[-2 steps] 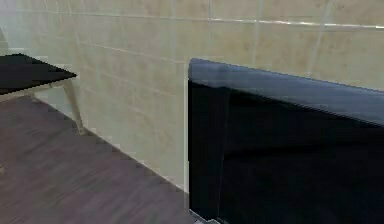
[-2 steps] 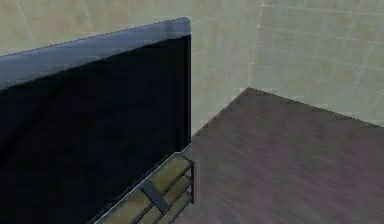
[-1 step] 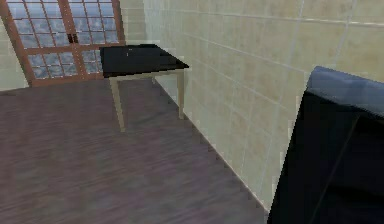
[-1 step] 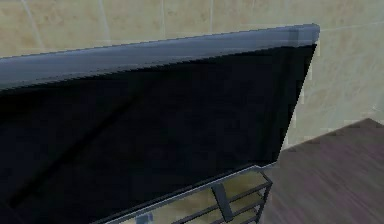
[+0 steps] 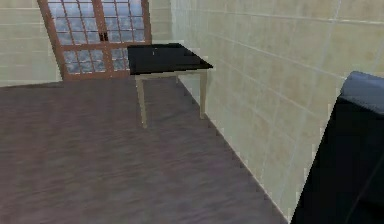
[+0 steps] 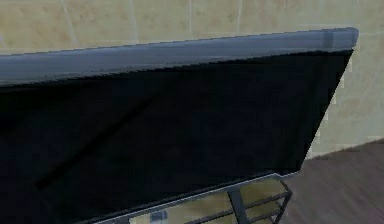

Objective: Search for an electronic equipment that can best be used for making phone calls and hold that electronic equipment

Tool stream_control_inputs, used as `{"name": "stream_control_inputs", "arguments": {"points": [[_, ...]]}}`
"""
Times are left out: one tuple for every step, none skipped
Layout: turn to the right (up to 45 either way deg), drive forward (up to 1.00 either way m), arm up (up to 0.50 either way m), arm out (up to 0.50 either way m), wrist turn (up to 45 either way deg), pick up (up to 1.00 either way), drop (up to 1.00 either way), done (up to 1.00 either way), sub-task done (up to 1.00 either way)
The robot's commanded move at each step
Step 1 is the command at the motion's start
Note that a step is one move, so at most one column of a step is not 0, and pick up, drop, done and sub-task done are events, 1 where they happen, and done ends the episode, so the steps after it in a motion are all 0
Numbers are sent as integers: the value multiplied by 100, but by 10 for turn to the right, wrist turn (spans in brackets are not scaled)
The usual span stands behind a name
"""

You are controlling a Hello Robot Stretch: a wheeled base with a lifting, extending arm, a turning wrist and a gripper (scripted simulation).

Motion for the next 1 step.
{"name": "stream_control_inputs", "arguments": {"points": [[450,0,0,0,0,0,0,0,0]]}}
